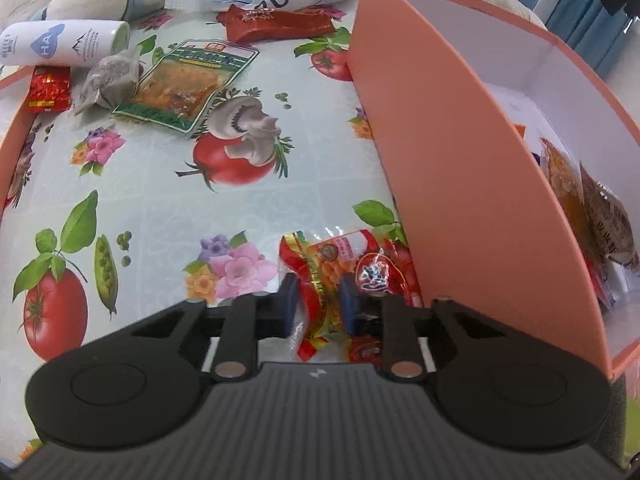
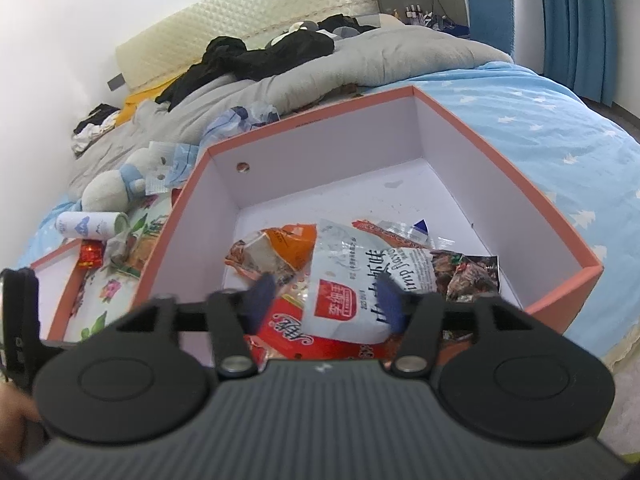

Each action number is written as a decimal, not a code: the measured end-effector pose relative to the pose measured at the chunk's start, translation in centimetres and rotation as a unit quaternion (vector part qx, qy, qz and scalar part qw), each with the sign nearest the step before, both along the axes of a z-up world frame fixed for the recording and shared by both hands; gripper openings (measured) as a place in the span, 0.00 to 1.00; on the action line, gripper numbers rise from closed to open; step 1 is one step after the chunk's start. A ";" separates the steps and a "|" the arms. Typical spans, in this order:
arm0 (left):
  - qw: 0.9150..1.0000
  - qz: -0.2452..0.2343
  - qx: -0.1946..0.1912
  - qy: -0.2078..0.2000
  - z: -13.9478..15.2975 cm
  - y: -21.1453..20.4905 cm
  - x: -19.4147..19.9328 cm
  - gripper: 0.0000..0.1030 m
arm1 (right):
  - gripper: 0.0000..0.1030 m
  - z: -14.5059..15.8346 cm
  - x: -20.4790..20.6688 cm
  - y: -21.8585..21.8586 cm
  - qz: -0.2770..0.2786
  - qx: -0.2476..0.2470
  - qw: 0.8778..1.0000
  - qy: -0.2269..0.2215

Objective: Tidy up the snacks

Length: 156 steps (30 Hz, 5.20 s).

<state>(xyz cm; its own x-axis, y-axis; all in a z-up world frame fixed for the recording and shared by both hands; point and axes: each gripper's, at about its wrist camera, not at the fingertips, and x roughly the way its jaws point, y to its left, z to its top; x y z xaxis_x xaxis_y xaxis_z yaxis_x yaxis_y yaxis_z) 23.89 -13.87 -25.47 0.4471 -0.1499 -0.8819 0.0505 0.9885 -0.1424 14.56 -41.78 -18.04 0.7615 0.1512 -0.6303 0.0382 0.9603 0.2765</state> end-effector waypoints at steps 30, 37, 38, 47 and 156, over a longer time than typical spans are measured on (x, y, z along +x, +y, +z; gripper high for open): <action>0.990 0.022 -0.053 -0.132 15.9 3.1 -2.3 0.06 | 0.66 1.9 0.8 1.7 0.016 -0.013 1.000 -0.006; 0.983 -0.024 -0.089 -0.160 19.5 -0.9 -1.4 0.06 | 0.66 2.8 0.7 1.2 0.006 -0.020 1.000 -0.016; 0.983 -0.031 -0.090 -0.159 19.6 -1.7 -1.2 0.06 | 0.66 2.9 0.7 1.0 0.004 -0.023 1.000 -0.018; 0.987 -0.060 -0.086 -0.121 15.8 -6.0 0.4 0.12 | 0.66 2.1 0.4 -0.4 -0.017 -0.018 1.000 -0.011; 0.994 0.100 -0.023 -0.044 -2.2 21.1 18.5 0.82 | 0.43 -10.1 17.1 29.7 0.188 -0.051 0.980 -0.024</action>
<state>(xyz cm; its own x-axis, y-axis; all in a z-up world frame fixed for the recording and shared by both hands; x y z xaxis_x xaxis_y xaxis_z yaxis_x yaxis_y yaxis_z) 42.43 7.19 -27.71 0.5464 -0.0898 -0.8327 -0.1324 0.9725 -0.1918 31.70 -12.04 -28.14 0.6927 0.3651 -0.6220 -0.3350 0.9266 0.1708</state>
